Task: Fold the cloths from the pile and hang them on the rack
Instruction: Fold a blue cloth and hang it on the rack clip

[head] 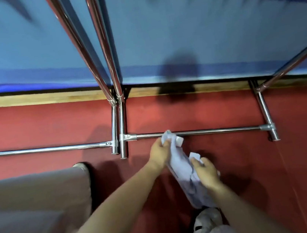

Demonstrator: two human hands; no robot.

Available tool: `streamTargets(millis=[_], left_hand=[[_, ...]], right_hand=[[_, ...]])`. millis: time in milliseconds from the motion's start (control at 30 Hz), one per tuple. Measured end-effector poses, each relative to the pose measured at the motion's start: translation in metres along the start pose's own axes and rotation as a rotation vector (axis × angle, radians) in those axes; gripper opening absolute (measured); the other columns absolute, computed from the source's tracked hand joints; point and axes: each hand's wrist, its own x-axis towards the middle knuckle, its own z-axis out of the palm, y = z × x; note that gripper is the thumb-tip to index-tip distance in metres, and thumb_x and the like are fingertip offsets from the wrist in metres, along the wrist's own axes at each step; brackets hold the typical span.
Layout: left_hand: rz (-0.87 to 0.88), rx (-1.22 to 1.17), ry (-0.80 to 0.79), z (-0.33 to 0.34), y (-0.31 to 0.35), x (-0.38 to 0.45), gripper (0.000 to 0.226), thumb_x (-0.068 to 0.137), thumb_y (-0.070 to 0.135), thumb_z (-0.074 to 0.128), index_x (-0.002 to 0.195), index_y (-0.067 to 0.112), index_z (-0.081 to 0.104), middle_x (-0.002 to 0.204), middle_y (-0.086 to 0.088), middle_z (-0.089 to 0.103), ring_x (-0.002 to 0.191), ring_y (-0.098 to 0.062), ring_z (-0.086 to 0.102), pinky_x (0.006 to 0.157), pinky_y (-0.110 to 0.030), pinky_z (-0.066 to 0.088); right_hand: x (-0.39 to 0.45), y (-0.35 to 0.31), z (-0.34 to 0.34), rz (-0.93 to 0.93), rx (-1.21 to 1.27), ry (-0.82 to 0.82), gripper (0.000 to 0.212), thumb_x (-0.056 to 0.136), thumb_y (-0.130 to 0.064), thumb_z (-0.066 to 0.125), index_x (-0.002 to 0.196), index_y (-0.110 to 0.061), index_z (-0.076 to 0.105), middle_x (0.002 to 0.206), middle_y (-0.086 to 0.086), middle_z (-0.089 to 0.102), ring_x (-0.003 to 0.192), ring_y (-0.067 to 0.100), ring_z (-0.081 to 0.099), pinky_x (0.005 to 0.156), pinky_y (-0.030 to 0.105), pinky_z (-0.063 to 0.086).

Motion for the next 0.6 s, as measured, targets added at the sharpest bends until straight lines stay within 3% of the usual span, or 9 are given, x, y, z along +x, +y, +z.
streamTargets(millis=[67, 100, 200, 300, 400, 433, 500, 533, 600], left_hand=[[0.069, 0.002, -0.074, -0.011, 0.015, -0.034, 0.044, 0.069, 0.062, 0.056, 0.089, 0.025, 0.066, 0.097, 0.000, 0.068, 0.092, -0.012, 0.062, 0.089, -0.029, 0.048], [0.089, 0.001, -0.109, -0.012, 0.019, -0.052, 0.045, 0.069, 0.063, 0.055, 0.089, 0.025, 0.068, 0.096, 0.001, 0.069, 0.091, -0.011, 0.062, 0.089, -0.029, 0.049], [0.068, -0.169, -0.147, -0.007, 0.023, -0.115, 0.024, 0.093, 0.042, 0.057, 0.086, 0.022, 0.067, 0.085, 0.001, 0.068, 0.084, -0.014, 0.062, 0.076, -0.021, 0.050], [0.085, -0.320, -0.079, -0.019, 0.040, -0.158, 0.018, 0.099, 0.037, 0.049, 0.101, 0.026, 0.064, 0.078, 0.014, 0.065, 0.070, 0.005, 0.063, 0.064, -0.009, 0.046], [0.185, -0.281, -0.025, -0.043, 0.062, -0.190, 0.030, 0.097, 0.047, 0.048, 0.088, 0.027, 0.068, 0.066, 0.014, 0.069, 0.076, -0.008, 0.063, 0.078, -0.022, 0.050], [0.231, -0.269, -0.019, -0.052, 0.070, -0.202, 0.034, 0.096, 0.050, 0.048, 0.083, 0.025, 0.068, 0.065, 0.011, 0.069, 0.072, -0.009, 0.063, 0.074, -0.023, 0.051], [0.348, -0.264, 0.007, -0.070, 0.083, -0.225, 0.044, 0.096, 0.050, 0.049, 0.089, 0.013, 0.071, 0.074, 0.005, 0.070, 0.065, -0.003, 0.062, 0.062, -0.014, 0.050], [0.410, -0.260, 0.011, -0.080, 0.090, -0.234, 0.044, 0.097, 0.047, 0.049, 0.093, 0.009, 0.071, 0.080, 0.003, 0.070, 0.065, 0.000, 0.062, 0.061, -0.012, 0.049], [0.481, -0.285, 0.058, -0.099, 0.106, -0.256, 0.036, 0.097, 0.047, 0.049, 0.097, 0.017, 0.071, 0.092, 0.001, 0.072, 0.076, 0.000, 0.064, 0.073, -0.017, 0.051]], right_hand=[[-0.020, -0.017, -0.013, -0.038, 0.068, 0.034, 0.026, 0.093, -0.021, 0.056, 0.071, -0.007, 0.051, 0.061, 0.001, 0.048, 0.070, 0.023, 0.050, 0.056, 0.030, 0.035], [-0.033, -0.024, -0.022, -0.054, 0.088, 0.046, 0.023, 0.093, -0.017, 0.055, 0.075, -0.003, 0.054, 0.063, 0.001, 0.050, 0.071, 0.022, 0.050, 0.056, 0.030, 0.036], [-0.073, -0.040, -0.048, -0.110, 0.212, 0.136, 0.015, 0.093, -0.012, 0.054, 0.087, 0.001, 0.058, 0.071, 0.003, 0.054, 0.073, 0.022, 0.051, 0.050, 0.024, 0.035], [-0.112, -0.062, -0.066, -0.150, 0.301, 0.144, 0.016, 0.093, -0.017, 0.056, 0.080, -0.008, 0.057, 0.075, 0.004, 0.057, 0.073, 0.023, 0.053, 0.064, 0.026, 0.035], [-0.148, -0.076, -0.074, -0.276, 0.282, 0.032, 0.027, 0.093, -0.013, 0.056, 0.066, -0.016, 0.051, 0.066, -0.002, 0.050, 0.067, 0.016, 0.049, 0.060, 0.028, 0.038], [-0.161, -0.080, -0.077, -0.302, 0.268, 0.003, 0.026, 0.093, -0.013, 0.055, 0.068, -0.015, 0.052, 0.067, -0.002, 0.049, 0.067, 0.015, 0.048, 0.057, 0.024, 0.038], [-0.185, -0.088, -0.080, -0.343, 0.252, -0.054, 0.011, 0.095, -0.013, 0.055, 0.087, -0.008, 0.060, 0.079, 0.000, 0.055, 0.077, 0.015, 0.051, 0.055, 0.016, 0.039], [-0.196, -0.092, -0.080, -0.370, 0.240, -0.092, 0.014, 0.096, -0.014, 0.054, 0.103, -0.005, 0.062, 0.091, 0.003, 0.059, 0.087, 0.014, 0.053, 0.060, 0.014, 0.040], [-0.220, -0.104, -0.079, -0.436, 0.237, -0.192, 0.029, 0.097, -0.020, 0.053, 0.125, -0.012, 0.056, 0.117, 0.002, 0.061, 0.100, 0.009, 0.055, 0.076, 0.013, 0.040]])
